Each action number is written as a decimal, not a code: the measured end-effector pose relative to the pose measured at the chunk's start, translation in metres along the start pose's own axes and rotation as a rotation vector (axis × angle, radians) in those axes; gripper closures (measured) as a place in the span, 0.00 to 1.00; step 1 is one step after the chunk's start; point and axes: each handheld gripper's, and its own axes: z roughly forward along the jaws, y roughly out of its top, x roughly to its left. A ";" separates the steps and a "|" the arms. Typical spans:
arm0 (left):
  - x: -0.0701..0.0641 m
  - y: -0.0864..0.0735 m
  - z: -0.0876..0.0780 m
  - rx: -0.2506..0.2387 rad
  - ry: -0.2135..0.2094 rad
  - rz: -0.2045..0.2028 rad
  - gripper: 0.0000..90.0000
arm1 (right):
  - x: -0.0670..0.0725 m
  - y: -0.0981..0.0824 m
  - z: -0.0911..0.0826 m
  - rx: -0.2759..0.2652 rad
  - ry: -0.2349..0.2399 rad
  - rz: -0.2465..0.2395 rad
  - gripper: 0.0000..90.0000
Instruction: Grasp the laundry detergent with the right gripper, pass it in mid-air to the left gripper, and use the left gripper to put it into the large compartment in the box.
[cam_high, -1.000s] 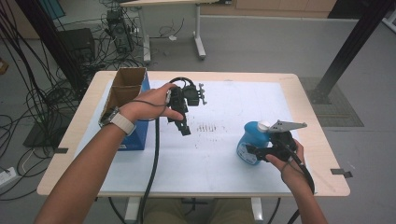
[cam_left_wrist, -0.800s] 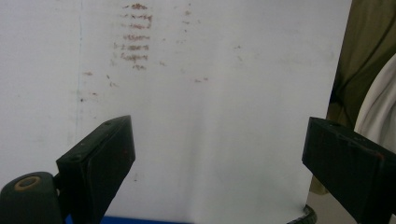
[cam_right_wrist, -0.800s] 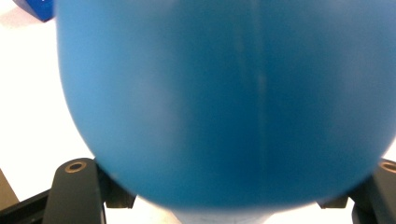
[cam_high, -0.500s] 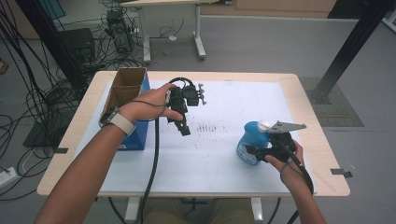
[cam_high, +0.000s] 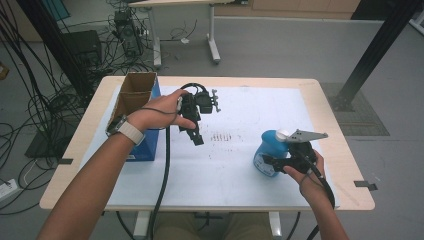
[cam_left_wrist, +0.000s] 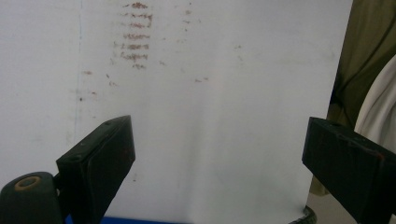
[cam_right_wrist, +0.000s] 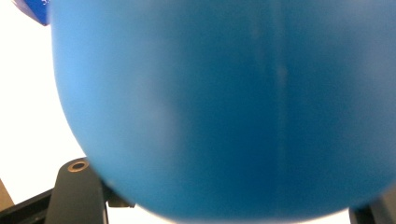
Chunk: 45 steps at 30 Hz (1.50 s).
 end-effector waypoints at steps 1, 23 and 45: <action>0.000 0.000 0.000 -0.001 0.000 0.000 0.11 | 0.000 0.000 0.000 -0.002 0.000 -0.001 0.31; 0.001 -0.002 0.000 -0.008 -0.001 -0.004 0.11 | 0.001 -0.001 0.003 -0.012 0.000 -0.012 0.37; 0.001 -0.003 0.000 -0.010 -0.002 -0.007 0.11 | 0.001 0.000 0.004 -0.019 -0.001 -0.027 0.45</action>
